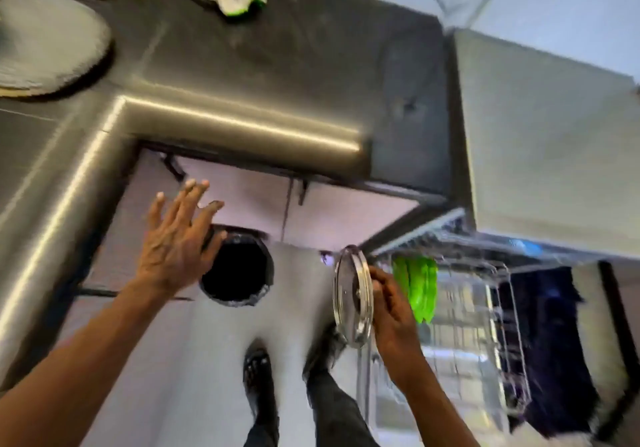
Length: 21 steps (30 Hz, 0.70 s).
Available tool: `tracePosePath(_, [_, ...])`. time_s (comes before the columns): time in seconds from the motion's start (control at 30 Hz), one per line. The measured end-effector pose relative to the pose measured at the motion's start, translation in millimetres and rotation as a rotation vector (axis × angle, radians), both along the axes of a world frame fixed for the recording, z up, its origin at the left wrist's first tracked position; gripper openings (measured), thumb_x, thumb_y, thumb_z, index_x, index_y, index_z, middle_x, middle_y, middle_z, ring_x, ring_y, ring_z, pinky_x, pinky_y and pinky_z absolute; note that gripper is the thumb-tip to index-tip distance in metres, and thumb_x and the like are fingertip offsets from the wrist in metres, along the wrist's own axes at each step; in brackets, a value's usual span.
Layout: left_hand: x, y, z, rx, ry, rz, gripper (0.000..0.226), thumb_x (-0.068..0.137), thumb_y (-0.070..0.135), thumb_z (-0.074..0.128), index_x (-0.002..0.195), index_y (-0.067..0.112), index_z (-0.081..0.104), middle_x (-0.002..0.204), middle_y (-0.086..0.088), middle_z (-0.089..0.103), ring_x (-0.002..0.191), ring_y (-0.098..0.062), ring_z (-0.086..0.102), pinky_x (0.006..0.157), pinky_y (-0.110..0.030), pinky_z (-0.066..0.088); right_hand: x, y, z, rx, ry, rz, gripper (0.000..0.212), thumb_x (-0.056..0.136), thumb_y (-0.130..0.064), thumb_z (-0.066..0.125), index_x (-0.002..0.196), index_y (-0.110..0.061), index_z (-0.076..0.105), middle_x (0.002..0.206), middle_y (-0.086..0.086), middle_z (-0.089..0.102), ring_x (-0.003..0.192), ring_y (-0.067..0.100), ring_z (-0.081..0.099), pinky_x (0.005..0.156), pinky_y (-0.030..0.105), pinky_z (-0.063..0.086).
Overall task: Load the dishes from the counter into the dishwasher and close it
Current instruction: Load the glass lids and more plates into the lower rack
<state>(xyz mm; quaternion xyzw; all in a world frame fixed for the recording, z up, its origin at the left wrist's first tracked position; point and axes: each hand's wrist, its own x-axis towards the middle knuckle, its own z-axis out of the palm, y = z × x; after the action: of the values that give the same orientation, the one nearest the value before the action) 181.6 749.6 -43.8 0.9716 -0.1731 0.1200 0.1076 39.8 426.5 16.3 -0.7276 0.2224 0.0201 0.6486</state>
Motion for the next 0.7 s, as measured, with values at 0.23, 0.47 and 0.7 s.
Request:
tracePosePath(0.23, [-125, -180, -83, -0.228, 0.82, -0.15, 0.066, 0.096, 0.052, 0.052, 0.146, 0.009, 0.054, 0.151, -0.015, 0.052, 0.139, -0.035, 0.051, 0.116, -0.045, 0.042, -131, -97, -85, -0.03, 0.257, -0.237, 0.026, 0.105, -0.003, 0.045, 0.127, -0.001, 0.058, 0.103, 0.011, 0.062, 0.086, 0.013, 0.056, 0.077, 0.021, 0.049])
tracePosePath(0.47, [-228, -326, -239, -0.338, 1.346, 0.059, 0.05, 0.1, 0.049, 0.061, 0.143, 0.025, 0.051, 0.141, -0.003, 0.062, 0.107, -0.017, 0.064, 0.093, -0.028, 0.046, -194, -195, -252, -0.167, 0.433, -0.292, 0.023, 0.104, -0.002, 0.049, 0.122, -0.004, 0.063, 0.116, 0.018, 0.068, 0.103, 0.029, 0.062, 0.098, 0.043, 0.048])
tracePosePath(0.7, [-287, -405, -369, -0.358, 1.392, 0.214, 0.057, 0.104, 0.054, 0.052, 0.153, 0.028, 0.04, 0.144, -0.006, 0.063, 0.129, -0.029, 0.062, 0.105, -0.033, 0.047, -218, -248, -403, -0.228, 0.467, -0.299, 0.026, 0.105, -0.017, 0.05, 0.126, -0.023, 0.064, 0.115, 0.002, 0.07, 0.101, 0.027, 0.068, 0.09, 0.054, 0.056])
